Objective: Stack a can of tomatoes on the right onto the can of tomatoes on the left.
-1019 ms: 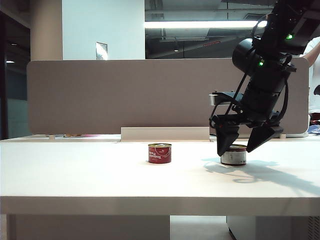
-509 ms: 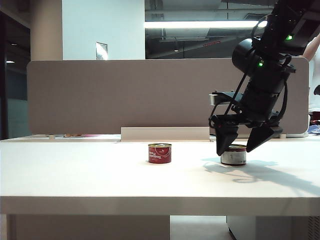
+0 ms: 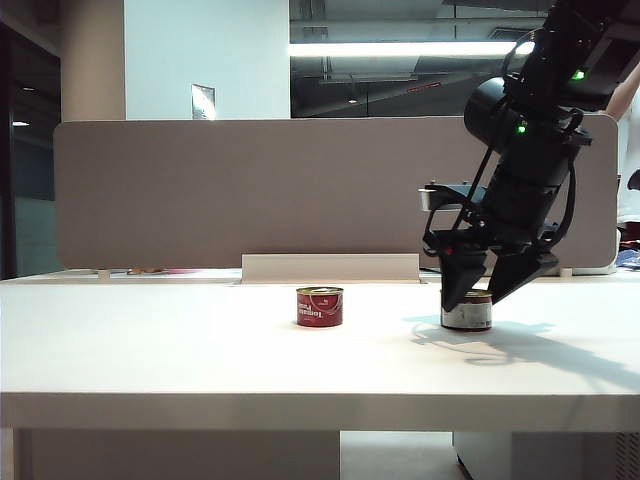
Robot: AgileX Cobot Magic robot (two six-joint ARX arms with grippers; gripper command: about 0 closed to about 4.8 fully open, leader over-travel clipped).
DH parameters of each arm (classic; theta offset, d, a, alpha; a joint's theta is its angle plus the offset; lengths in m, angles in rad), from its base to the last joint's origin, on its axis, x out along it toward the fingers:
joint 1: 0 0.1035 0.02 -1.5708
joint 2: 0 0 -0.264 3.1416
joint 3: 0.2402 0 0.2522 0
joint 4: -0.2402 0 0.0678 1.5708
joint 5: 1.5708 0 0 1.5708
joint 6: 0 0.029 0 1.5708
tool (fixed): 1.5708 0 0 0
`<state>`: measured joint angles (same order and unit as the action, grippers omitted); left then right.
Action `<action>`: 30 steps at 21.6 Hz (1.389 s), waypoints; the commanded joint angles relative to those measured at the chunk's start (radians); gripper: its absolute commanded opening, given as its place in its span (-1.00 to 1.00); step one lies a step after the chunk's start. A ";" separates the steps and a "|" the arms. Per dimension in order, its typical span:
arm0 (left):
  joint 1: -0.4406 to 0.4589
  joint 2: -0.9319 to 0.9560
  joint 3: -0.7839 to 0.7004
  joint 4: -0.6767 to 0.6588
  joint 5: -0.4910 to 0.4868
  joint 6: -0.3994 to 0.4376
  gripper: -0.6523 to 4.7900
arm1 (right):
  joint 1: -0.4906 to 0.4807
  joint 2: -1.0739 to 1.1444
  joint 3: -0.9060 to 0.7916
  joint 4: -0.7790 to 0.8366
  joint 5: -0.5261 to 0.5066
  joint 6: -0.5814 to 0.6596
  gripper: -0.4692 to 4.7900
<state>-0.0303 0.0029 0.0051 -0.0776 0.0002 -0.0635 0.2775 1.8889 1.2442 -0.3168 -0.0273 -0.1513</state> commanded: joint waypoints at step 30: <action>0.001 0.001 0.005 0.016 0.004 0.003 -0.78 | 0.136 -0.084 0.096 0.021 -0.101 0.001 -0.07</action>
<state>-0.0303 0.0029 0.0051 -0.0769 0.0002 -0.0635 0.4030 1.8114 1.3285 -0.3462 -0.1242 -0.1509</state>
